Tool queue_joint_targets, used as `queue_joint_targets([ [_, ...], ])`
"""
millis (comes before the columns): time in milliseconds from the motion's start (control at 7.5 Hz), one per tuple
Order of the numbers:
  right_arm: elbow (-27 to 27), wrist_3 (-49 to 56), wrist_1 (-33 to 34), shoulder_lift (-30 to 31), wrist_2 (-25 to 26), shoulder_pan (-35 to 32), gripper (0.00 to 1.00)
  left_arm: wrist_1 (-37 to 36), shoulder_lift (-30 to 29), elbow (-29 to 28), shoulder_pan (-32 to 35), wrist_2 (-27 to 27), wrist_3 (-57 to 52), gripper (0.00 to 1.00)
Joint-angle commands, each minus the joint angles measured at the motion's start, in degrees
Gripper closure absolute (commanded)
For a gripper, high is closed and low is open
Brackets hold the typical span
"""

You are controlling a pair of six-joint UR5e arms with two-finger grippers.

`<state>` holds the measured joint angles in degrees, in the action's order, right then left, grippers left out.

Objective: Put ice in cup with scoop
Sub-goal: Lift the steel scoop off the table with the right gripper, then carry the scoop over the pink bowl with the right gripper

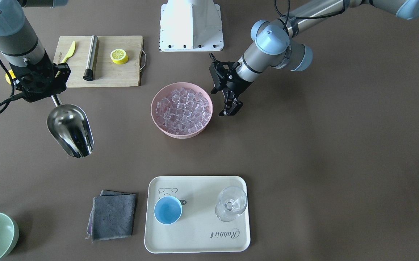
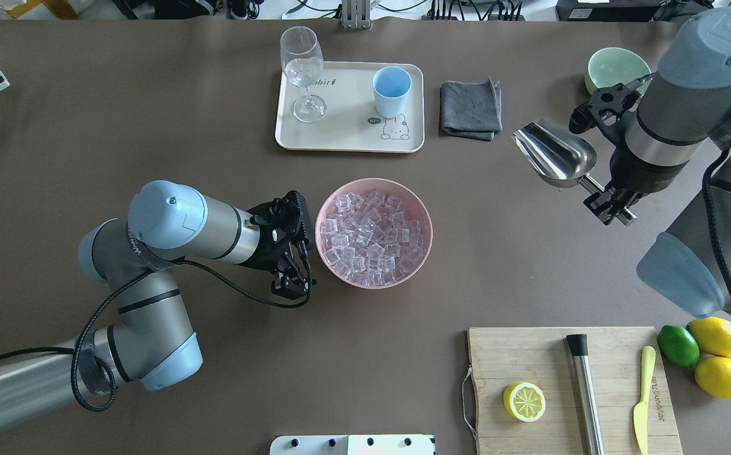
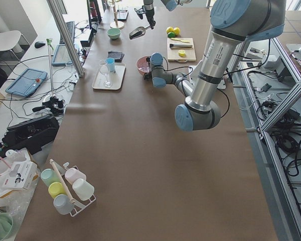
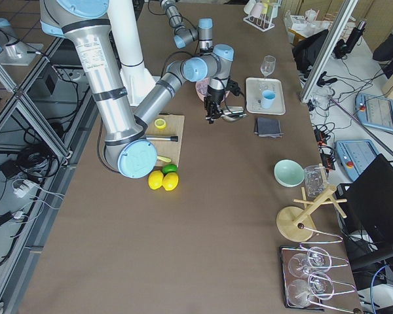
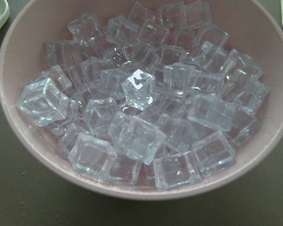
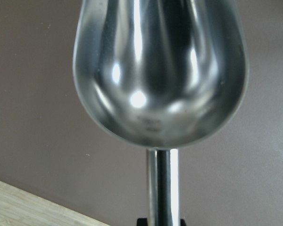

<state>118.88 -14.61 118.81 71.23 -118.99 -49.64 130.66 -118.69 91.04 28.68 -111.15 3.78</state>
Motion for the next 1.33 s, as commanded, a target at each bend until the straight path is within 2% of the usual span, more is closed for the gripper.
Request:
queue_joint_targets([
  [0, 2.06, 1.08, 11.29, -7.29, 0.77, 2.25, 1.00, 0.03, -1.01, -1.04, -0.03, 0.15, -0.09, 0.02],
  [133, 1.80, 1.08, 19.01, -13.08, 3.13, 4.27, 1.00, 0.12, -1.02, -1.04, -0.03, 0.15, -0.96, 0.02],
  [267, 1.80, 1.08, 24.75, -17.57, 5.59, 6.81, 1.00, 0.04, -1.02, -1.39, -0.03, 0.23, -8.10, 0.02],
  [533, 1.62, 1.16, 30.74, -23.47, 7.72, 11.47, 1.00, 0.12, -0.76, -1.49, 0.06, 1.03, -11.25, 0.02],
  [667, -1.07, 1.25, 38.35, -29.25, 7.72, 13.06, 1.00, 0.12, -0.67, -1.48, 0.06, 0.94, -11.25, 0.02],
  [800, -5.97, 1.25, 44.78, -34.96, 7.55, 14.90, 1.00, 0.21, -0.49, -1.48, 0.15, 0.94, -11.16, 0.02],
  [933, -6.81, 1.25, 47.63, -36.85, 5.98, 16.05, 1.00, 0.21, -0.49, -1.48, 0.23, 0.94, -11.16, 0.02],
  [1067, -10.47, 1.25, 50.01, -39.56, 2.83, 16.41, 1.00, 0.30, -0.32, -1.48, 0.23, 0.85, -11.08, 0.02],
  [1200, -17.12, 1.25, 52.03, -43.77, 1.15, 16.42, 1.00, 0.47, 0.29, -1.40, 0.23, 0.85, -11.16, 0.02],
])
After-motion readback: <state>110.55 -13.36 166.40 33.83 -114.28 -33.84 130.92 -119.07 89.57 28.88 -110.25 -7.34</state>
